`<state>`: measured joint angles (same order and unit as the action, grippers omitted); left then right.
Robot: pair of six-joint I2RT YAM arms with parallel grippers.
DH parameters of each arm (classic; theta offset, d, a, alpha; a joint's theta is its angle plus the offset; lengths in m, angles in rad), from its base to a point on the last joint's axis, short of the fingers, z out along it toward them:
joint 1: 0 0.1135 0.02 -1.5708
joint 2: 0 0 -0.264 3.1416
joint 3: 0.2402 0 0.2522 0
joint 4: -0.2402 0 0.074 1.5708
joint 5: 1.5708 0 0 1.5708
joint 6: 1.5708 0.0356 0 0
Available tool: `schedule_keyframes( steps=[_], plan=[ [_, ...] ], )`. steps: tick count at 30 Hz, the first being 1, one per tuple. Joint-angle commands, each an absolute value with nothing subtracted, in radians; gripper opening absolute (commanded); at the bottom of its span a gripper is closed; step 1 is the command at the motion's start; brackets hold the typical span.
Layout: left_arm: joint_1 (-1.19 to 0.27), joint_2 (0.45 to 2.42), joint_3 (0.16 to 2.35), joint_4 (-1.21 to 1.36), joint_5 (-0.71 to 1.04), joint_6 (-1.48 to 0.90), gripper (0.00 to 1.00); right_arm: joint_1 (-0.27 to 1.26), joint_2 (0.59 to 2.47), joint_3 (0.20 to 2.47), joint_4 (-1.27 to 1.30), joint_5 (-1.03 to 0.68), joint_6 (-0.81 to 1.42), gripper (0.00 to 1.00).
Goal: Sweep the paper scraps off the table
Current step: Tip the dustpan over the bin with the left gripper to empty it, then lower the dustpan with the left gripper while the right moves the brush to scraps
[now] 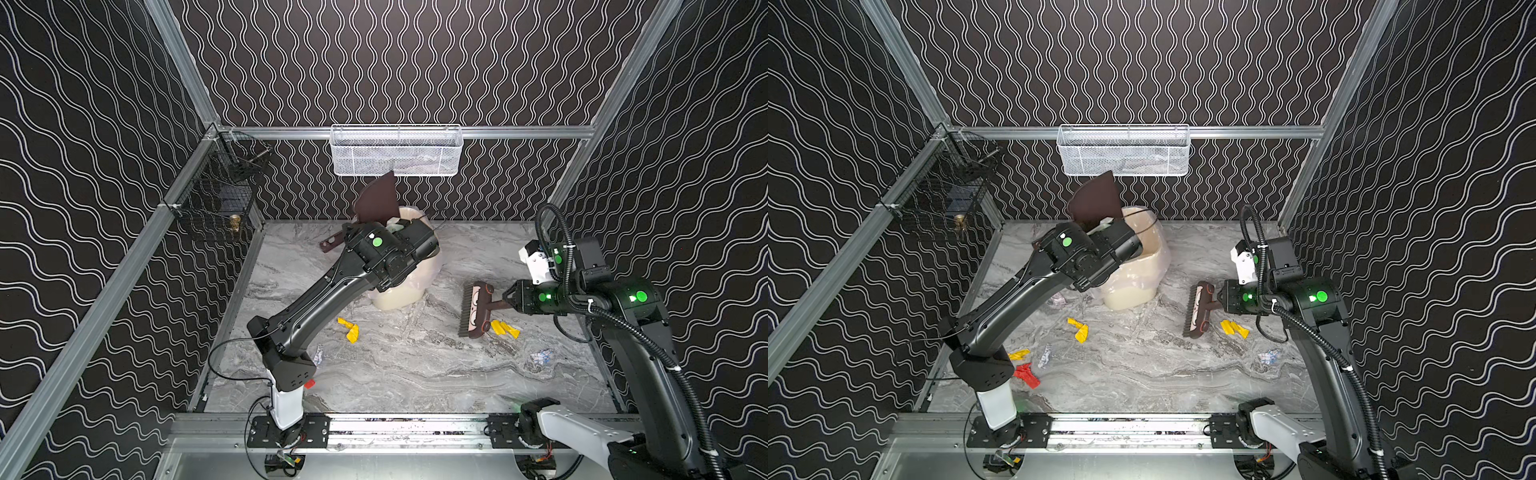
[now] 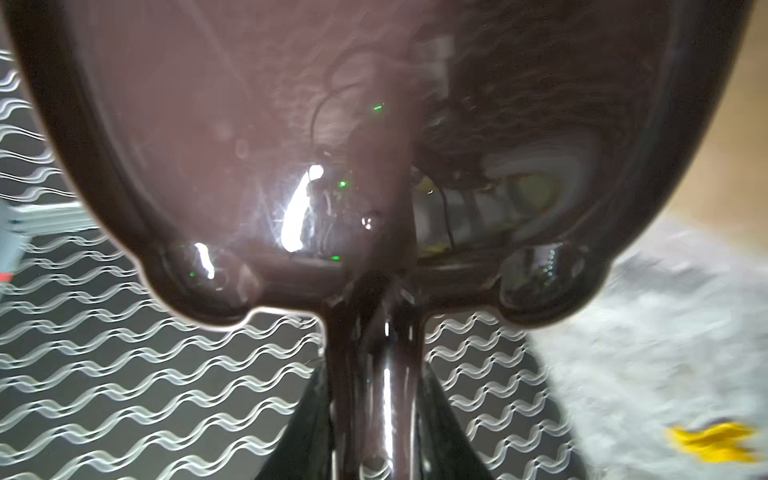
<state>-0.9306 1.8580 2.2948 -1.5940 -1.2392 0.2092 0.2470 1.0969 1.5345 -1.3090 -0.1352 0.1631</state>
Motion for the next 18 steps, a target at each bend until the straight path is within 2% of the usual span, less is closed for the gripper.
schedule_keyframes(
  steps=[1,7,11,18],
  plan=[
    [-0.970,1.873,2.376,-1.588,-1.097,0.121,0.00,0.235,1.101,1.549,-1.282,-0.057,0.138,0.00],
    [-1.072,1.875,2.379,-1.515,-0.913,0.047,0.00,0.191,1.104,1.527,-1.294,0.137,0.138,0.00],
    [-1.130,1.873,2.344,-1.459,-0.727,0.007,0.00,0.108,1.066,1.451,-1.222,0.218,0.110,0.00],
    [-1.196,1.811,2.094,-1.267,-0.441,-0.029,0.00,-0.014,1.111,1.373,-1.189,0.295,0.086,0.00]
  ],
)
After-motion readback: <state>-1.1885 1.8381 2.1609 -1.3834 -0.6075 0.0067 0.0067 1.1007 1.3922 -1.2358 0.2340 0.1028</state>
